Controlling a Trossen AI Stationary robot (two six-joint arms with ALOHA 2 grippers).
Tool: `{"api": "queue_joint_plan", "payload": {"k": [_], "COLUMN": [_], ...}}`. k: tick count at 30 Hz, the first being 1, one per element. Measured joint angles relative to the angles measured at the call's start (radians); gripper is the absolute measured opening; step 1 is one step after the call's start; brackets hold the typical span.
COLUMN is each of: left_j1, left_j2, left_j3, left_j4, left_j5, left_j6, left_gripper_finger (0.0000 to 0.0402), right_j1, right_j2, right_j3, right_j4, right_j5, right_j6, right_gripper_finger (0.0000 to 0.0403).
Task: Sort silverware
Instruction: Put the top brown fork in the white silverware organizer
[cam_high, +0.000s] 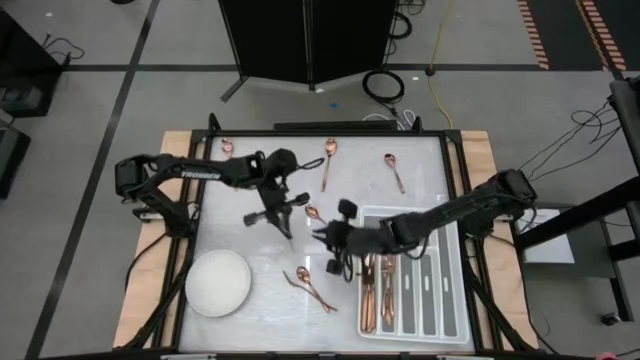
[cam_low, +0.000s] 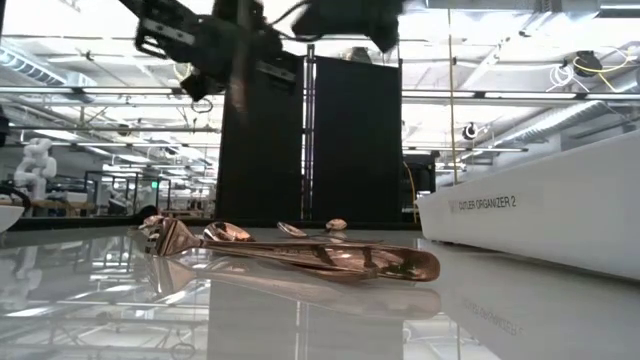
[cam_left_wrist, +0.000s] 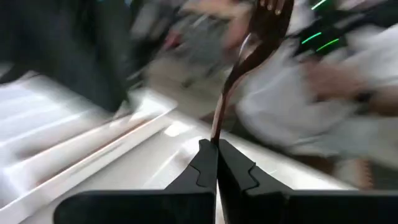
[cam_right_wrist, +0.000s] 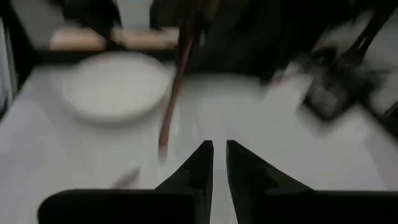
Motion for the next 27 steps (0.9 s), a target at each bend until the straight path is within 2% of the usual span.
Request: {"api": "queue_joint_plan", "payload": {"k": [2,4,12,19,21,23,27], "left_j1": [-0.027,-0.036,0.032,0.046,0.041,0.033,0.015], "left_j2": [0.0,0.0,-0.049,-0.059,-0.06,-0.06,-0.06], "left_j3": [0.0,0.0,0.0,0.0,0.001,0.001,0.0], "left_j4": [0.074,0.124,0.137,0.135,0.142,0.141,0.18], "left_j5": [-0.163,-0.245,-0.25,-0.241,-0.284,-0.372,-0.473], "left_j6": [-0.086,-0.134,-0.141,-0.143,-0.174,-0.225,-0.304], "left_gripper_finger": [0.0,0.0,0.0,0.0,0.0,0.0,0.0], "right_j1": [-0.019,-0.027,-0.004,-0.011,-0.016,-0.018,-0.015], "right_j2": [-0.015,-0.032,-0.038,-0.037,-0.037,-0.037,-0.037], "right_j3": [0.001,0.001,0.001,0.0,0.0,0.0,0.0], "right_j4": [0.067,0.059,0.027,0.021,0.006,-0.012,-0.035], "right_j5": [0.001,0.001,-0.055,-0.029,0.002,0.034,0.14], "right_j6": [-0.03,-0.038,-0.009,-0.011,-0.01,0.0,0.023], "right_gripper_finger": [0.0038,0.0038,0.0043,0.0094,0.0111,0.0123,0.0131]}}
